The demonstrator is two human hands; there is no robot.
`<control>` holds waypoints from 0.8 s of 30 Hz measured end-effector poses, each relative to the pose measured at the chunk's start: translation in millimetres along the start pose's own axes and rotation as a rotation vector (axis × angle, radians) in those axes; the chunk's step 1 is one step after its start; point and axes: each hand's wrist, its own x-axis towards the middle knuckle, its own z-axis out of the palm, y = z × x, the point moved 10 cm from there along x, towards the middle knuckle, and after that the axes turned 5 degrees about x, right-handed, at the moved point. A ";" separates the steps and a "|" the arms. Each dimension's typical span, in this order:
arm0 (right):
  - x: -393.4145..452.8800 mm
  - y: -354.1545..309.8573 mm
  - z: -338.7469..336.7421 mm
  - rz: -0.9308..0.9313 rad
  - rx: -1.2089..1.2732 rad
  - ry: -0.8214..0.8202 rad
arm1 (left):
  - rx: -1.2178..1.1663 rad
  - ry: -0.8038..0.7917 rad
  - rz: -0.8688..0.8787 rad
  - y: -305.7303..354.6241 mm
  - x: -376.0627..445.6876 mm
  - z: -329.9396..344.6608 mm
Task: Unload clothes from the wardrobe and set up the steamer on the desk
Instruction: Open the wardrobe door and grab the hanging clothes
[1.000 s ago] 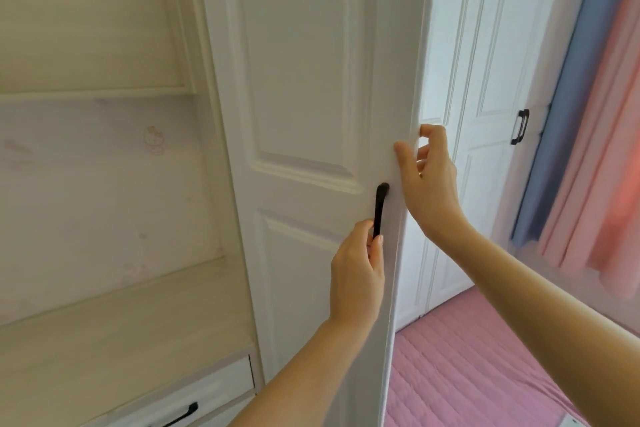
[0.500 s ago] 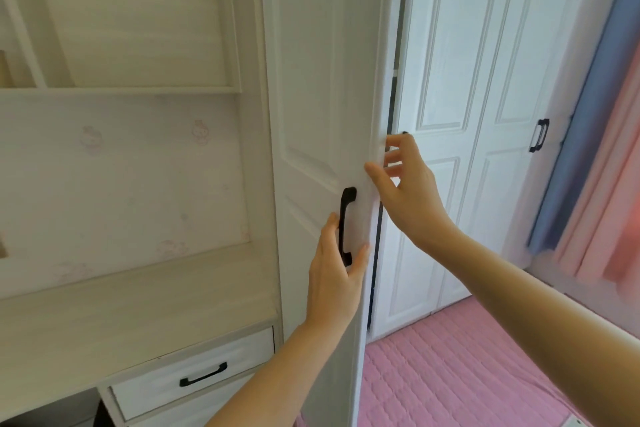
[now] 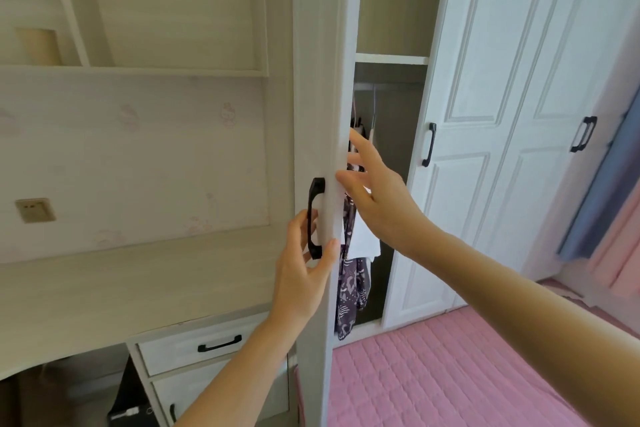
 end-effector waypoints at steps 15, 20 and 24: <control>11.5 -8.6 24.7 -0.087 0.052 -0.012 | 0.054 0.082 -0.064 1.6 -12.4 -31.0; 10.0 1.8 22.2 -0.088 0.061 -0.070 | 0.070 0.130 -0.072 7.2 -17.0 -26.1; 0.3 16.1 17.7 -0.104 -0.065 -0.141 | 0.164 0.221 -0.034 11.4 -21.6 -29.9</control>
